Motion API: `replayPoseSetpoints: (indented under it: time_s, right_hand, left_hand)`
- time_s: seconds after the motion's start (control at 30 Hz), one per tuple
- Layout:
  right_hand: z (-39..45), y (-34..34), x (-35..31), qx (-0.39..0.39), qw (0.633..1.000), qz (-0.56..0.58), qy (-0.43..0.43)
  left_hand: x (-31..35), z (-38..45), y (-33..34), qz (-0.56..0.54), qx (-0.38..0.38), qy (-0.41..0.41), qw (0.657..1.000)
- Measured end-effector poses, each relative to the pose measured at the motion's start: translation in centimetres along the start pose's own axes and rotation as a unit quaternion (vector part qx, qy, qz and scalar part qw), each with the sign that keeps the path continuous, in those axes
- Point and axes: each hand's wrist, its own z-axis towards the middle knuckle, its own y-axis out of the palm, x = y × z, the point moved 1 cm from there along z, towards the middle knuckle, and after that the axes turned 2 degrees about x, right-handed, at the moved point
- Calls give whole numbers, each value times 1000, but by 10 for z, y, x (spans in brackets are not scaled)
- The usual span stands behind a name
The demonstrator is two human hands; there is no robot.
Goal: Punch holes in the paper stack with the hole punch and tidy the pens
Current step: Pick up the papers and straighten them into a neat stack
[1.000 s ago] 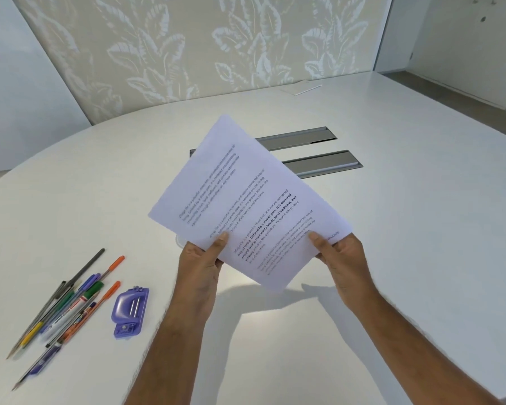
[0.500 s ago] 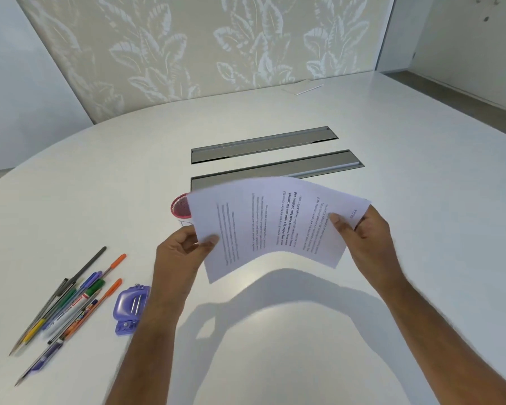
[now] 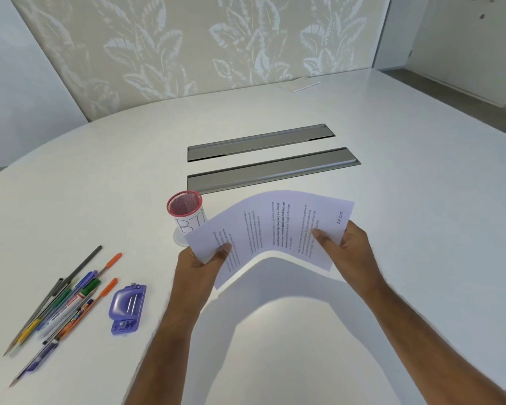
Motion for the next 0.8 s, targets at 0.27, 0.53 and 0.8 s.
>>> replayPoseSetpoints:
  time_s: [0.27, 0.53, 0.8]
  right_hand:
    - [-3, 6, 10, 3, 1000, -6, 23]
    - [-5, 10, 24, 12, 999, -19, 33]
    - [0, 11, 25, 1, 999, -23, 31]
  left_hand:
    - [1, -5, 6, -16, -13, -7, 1000]
    - [-5, -7, 13, -3, -24, -38, 999]
    - [-7, -1, 13, 16, -14, -40, 999]
